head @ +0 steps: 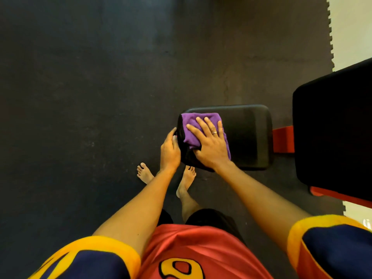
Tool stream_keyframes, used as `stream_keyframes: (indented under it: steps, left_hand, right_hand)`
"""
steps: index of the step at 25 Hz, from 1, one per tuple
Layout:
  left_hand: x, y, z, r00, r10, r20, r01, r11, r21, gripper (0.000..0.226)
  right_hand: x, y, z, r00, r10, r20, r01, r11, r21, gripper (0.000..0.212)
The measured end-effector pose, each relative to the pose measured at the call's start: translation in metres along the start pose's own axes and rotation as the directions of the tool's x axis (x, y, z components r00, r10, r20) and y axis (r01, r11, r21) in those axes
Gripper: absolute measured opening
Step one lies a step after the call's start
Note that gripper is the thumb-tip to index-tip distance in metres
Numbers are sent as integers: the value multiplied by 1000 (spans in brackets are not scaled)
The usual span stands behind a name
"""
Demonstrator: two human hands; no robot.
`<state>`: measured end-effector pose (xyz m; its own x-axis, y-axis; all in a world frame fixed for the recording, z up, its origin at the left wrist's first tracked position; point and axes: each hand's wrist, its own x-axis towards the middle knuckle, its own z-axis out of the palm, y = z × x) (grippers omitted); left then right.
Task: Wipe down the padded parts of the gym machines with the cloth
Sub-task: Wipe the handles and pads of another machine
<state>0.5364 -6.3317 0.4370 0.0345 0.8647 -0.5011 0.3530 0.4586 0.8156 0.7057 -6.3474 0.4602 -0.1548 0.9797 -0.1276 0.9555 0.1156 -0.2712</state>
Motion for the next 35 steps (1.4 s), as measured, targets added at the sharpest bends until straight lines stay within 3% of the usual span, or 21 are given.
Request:
stream_keyframes:
  steps: [3,5,8,10,17,20,25,31,35]
  left_hand:
    - [-7,-4,-7,999,-12,-46,14,998,57,41]
    - [-9,-6,-12,997,-8,-74,13,998,63,41]
    - [-12,-7,-22,991,-13,-135,25,996,87,40]
    - [-16,-7,-32,984,-40,-173,50,997,51,36]
    - [-23,-7,-53,985,-23,-171,42,993,109,39]
    - [-26,6,-53,983,12,-183,7,995,103,39]
    - [-29,16,-57,969,83,-231,-55,991,125,37]
    - [-43,16,-42,974,116,-193,-85,984,159,35]
    - [-59,35,-36,988,65,-143,-50,993,103,37]
  right_hand:
    - [53,-6,-9,980,199,19,-199,980,-12,69]
    - [96,-23,-18,941,321,107,-321,947,-16,64]
    - [123,-54,-23,943,217,251,-164,963,-214,62]
    - [103,-71,-16,959,107,263,-26,955,-295,60]
    - [-15,-67,16,985,-98,144,113,989,-97,69]
    - [11,-64,12,987,-50,150,64,994,-88,72]
    - [84,-56,-10,974,180,137,-174,983,-54,70]
    - [5,-61,4,979,140,151,-133,989,-57,101]
    - [-35,-66,3,966,153,207,-147,988,-44,104]
